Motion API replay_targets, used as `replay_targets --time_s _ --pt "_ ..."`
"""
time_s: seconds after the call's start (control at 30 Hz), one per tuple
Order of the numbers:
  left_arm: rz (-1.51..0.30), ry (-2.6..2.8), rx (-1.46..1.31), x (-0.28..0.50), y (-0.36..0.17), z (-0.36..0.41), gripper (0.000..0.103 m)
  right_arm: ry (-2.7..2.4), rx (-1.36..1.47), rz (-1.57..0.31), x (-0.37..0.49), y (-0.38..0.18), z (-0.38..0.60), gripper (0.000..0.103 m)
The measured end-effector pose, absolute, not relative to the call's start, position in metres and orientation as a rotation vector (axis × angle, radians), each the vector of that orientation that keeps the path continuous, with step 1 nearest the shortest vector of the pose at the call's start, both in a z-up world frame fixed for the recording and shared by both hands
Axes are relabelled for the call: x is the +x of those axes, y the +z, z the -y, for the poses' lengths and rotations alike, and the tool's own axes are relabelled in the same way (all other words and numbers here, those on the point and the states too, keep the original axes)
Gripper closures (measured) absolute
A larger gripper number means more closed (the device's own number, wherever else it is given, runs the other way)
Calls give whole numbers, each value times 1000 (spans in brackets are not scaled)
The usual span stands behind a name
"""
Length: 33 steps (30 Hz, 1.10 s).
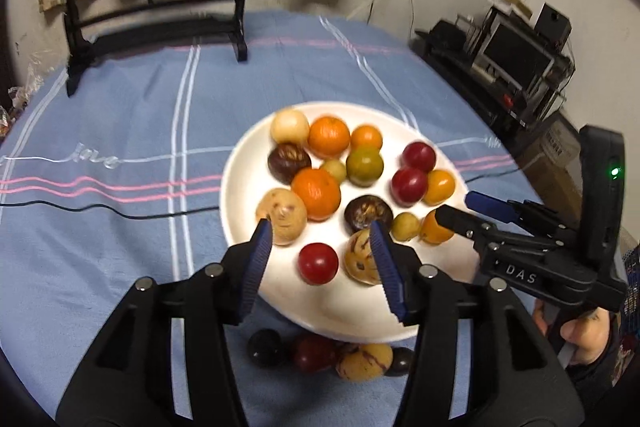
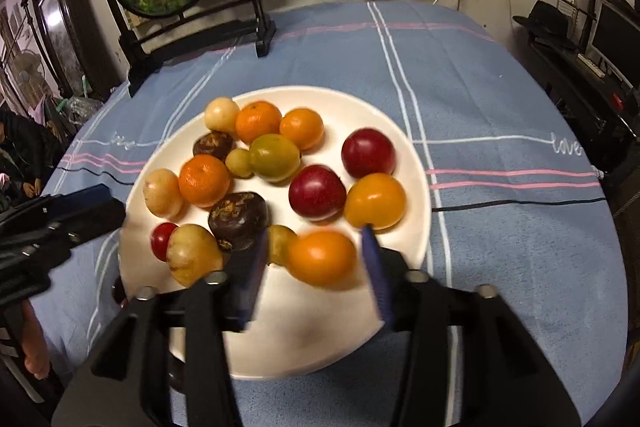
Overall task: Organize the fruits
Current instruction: 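Lower both fruits onto the white plate and open both tools, then grasp the large speckled pale fruit with the left tool while the right tool grasps a dark mangosteen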
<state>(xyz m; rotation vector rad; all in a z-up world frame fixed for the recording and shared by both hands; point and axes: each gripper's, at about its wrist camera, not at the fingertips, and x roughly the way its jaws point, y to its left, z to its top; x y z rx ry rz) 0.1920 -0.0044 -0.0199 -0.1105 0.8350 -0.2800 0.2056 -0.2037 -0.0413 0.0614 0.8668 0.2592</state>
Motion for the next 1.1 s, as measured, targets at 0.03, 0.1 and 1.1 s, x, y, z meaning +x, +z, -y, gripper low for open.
replay_targets --time_s 0.03,0.1,1.1 --pt "-824 -277 -113 187 -16 2 50 255 62 -850 201 -37 205 44" --pt "-797 -270 -121 171 -6 -4 47 261 68 -824 185 -26 209 44" --pt "-841 -168 -214 59 -52 -74 35 468 -61 -925 107 -79 125 70"
